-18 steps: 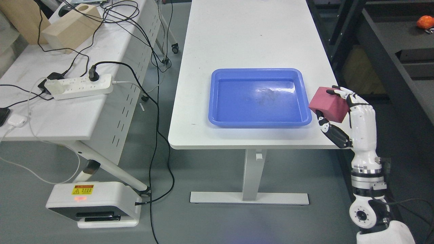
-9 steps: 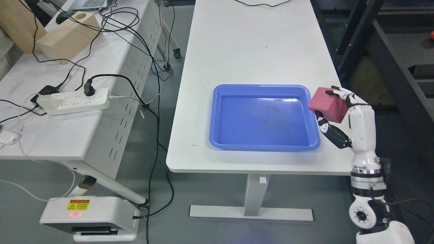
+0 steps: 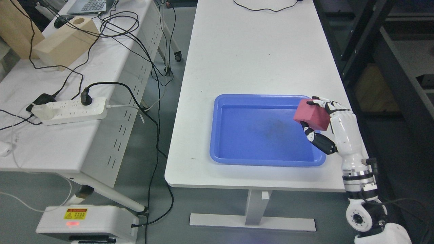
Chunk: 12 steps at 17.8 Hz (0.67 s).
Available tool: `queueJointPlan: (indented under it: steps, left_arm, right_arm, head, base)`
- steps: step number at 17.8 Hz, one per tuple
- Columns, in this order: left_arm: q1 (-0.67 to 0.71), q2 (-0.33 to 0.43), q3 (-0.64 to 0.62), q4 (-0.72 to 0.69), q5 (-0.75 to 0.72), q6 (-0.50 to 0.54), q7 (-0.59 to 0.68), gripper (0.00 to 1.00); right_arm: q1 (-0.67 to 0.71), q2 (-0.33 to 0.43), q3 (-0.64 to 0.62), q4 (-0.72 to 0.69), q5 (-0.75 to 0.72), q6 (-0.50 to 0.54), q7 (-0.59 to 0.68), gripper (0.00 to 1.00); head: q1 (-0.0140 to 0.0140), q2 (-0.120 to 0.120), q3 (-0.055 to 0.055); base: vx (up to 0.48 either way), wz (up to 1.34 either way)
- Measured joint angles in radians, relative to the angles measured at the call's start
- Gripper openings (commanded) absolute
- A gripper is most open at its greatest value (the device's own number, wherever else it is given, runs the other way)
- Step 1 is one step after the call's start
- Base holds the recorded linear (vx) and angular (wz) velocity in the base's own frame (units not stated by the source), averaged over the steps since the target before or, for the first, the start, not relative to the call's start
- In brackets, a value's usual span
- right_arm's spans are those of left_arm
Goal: Pick pink block from left shelf to tray
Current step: 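Lower the pink block into the blue tray with the right hand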
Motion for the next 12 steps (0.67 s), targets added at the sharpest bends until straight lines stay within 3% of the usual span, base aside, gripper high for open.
queueJointPlan:
  steps: [12]
  left_arm:
    - [0.000,0.000,0.000,0.000,0.000,0.000,0.000,1.00]
  right_arm:
    - [0.028,-0.008,0.120,0.004,0.280,0.002,0.098,0.05]
  head:
    - [0.0000,0.000,0.000]
  base:
    - [0.050,0.01]
